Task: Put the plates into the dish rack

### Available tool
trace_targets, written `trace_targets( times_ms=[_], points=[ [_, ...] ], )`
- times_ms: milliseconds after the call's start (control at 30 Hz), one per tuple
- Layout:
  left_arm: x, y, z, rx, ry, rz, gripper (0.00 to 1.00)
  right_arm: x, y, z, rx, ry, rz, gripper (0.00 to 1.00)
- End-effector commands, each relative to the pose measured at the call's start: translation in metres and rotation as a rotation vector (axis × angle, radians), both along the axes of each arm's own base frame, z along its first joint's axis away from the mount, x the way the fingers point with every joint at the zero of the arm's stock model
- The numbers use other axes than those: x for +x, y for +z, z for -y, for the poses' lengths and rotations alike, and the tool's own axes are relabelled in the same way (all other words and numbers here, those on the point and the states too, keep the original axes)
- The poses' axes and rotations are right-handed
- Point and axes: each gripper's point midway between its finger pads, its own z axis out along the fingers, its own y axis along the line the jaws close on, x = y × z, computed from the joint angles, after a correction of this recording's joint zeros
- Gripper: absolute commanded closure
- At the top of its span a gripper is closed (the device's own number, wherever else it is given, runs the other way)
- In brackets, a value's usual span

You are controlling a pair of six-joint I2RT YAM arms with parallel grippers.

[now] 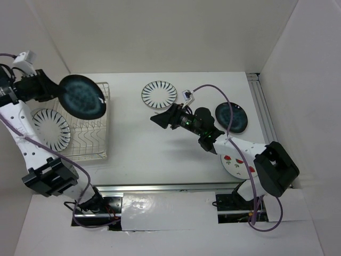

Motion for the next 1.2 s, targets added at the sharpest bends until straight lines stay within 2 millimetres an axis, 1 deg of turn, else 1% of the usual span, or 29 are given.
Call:
trace_targets(
  times_ms=[0, 33, 67, 100, 167, 200, 233, 267, 300, 333, 367, 400, 500, 567, 600, 633, 700, 733, 767, 800, 833, 867, 900, 933, 967, 1067, 1100, 1133, 1167],
  points=[
    [-0.008, 0.027, -0.032, 0.043, 0.044, 0.084, 1.0, 0.008, 0.002, 0.007, -0.074, -0.067, 0.037, 0.14],
    [-0.008, 0.031, -0.044, 0.073, 0.069, 0.096, 1.0, 0.01, -0.002, 0.009, -0.083, -0.077, 0.026, 0.14],
    [-0.015, 0.032, -0.06, 0.087, 0.112, 0.098, 1.0, 0.013, -0.008, 0.013, -0.102, -0.095, 0.02, 0.14],
    [-0.019, 0.031, -0.07, 0.108, 0.142, 0.094, 1.0, 0.013, -0.009, 0.013, -0.102, -0.095, 0.02, 0.14],
    [-0.028, 0.032, -0.092, 0.164, 0.196, 0.098, 1.0, 0.015, -0.023, 0.012, -0.136, -0.093, -0.004, 0.14],
    [-0.031, 0.03, -0.1, 0.187, 0.22, 0.089, 1.0, 0.02, -0.023, 0.016, -0.136, -0.111, -0.005, 0.13],
    [-0.032, 0.031, -0.109, 0.225, 0.233, 0.097, 1.0, 0.021, -0.029, 0.015, -0.145, -0.111, -0.015, 0.13],
    [-0.037, 0.027, -0.121, 0.232, 0.269, 0.086, 1.0, 0.023, -0.037, 0.013, -0.157, -0.11, -0.029, 0.13],
    [-0.042, 0.03, -0.126, 0.273, 0.295, 0.091, 1.0, 0.023, -0.041, 0.013, -0.164, -0.109, -0.036, 0.13],
    [-0.042, 0.03, -0.136, 0.312, 0.309, 0.099, 1.0, 0.024, -0.046, 0.012, -0.171, -0.109, -0.044, 0.13],
    [-0.046, 0.031, -0.14, 0.338, 0.327, 0.1, 1.0, 0.023, -0.051, 0.01, -0.177, -0.098, -0.051, 0.13],
    [-0.052, 0.034, -0.147, 0.379, 0.359, 0.1, 1.0, 0.023, -0.06, 0.008, -0.187, -0.087, -0.076, 0.13],
    [-0.061, 0.04, -0.157, 0.481, 0.398, 0.111, 1.0, 0.025, -0.077, 0.004, -0.202, -0.076, -0.11, 0.13],
    [-0.067, 0.043, -0.156, 0.536, 0.411, 0.121, 1.0, 0.026, -0.076, 0.0, -0.185, -0.064, -0.112, 0.13],
    [-0.067, 0.047, -0.158, 0.567, 0.425, 0.14, 1.0, 0.026, -0.082, -0.002, -0.19, -0.054, -0.119, 0.13],
    [-0.07, 0.048, -0.162, 0.601, 0.443, 0.138, 1.0, 0.025, -0.077, -0.004, -0.171, -0.044, -0.113, 0.13],
    [-0.075, 0.046, -0.161, 0.634, 0.46, 0.142, 1.0, 0.027, -0.087, -0.006, -0.176, -0.044, -0.133, 0.13],
    [-0.075, 0.045, -0.168, 0.649, 0.478, 0.138, 1.0, 0.026, -0.087, -0.006, -0.176, -0.035, -0.133, 0.13],
    [-0.075, 0.041, -0.163, 0.656, 0.462, 0.135, 1.0, 0.026, -0.087, -0.006, -0.176, -0.034, -0.133, 0.13],
    [-0.075, 0.044, -0.167, 0.671, 0.475, 0.139, 1.0, 0.026, -0.091, -0.007, -0.182, -0.034, -0.14, 0.13],
    [-0.074, 0.041, -0.17, 0.676, 0.483, 0.135, 1.0, 0.025, -0.093, -0.006, -0.189, -0.034, -0.149, 0.13],
    [-0.075, 0.033, -0.172, 0.666, 0.487, 0.117, 1.0, 0.025, -0.097, -0.005, -0.205, -0.033, -0.15, 0.13],
    [-0.075, 0.036, -0.172, 0.678, 0.49, 0.129, 1.0, 0.026, -0.097, -0.004, -0.206, -0.042, -0.15, 0.13],
    [-0.075, 0.032, -0.172, 0.671, 0.488, 0.121, 1.0, 0.027, -0.1, -0.003, -0.215, -0.051, -0.16, 0.13],
    [-0.073, 0.025, -0.175, 0.673, 0.482, 0.114, 1.0, 0.026, -0.098, -0.002, -0.22, -0.05, -0.153, 0.13],
    [-0.068, 0.016, -0.165, 0.676, 0.435, 0.118, 1.0, 0.028, -0.097, -0.002, -0.228, -0.059, -0.147, 0.13],
    [-0.065, 0.001, -0.163, 0.654, 0.419, 0.1, 1.0, 0.028, -0.097, -0.002, -0.228, -0.059, -0.147, 0.13],
    [-0.061, 0.001, -0.156, 0.661, 0.401, 0.115, 1.0, 0.028, -0.1, -0.001, -0.235, -0.058, -0.155, 0.13],
    [-0.061, -0.002, -0.156, 0.672, 0.41, 0.109, 1.0, 0.028, -0.1, -0.001, -0.235, -0.058, -0.155, 0.13]
  ],
)
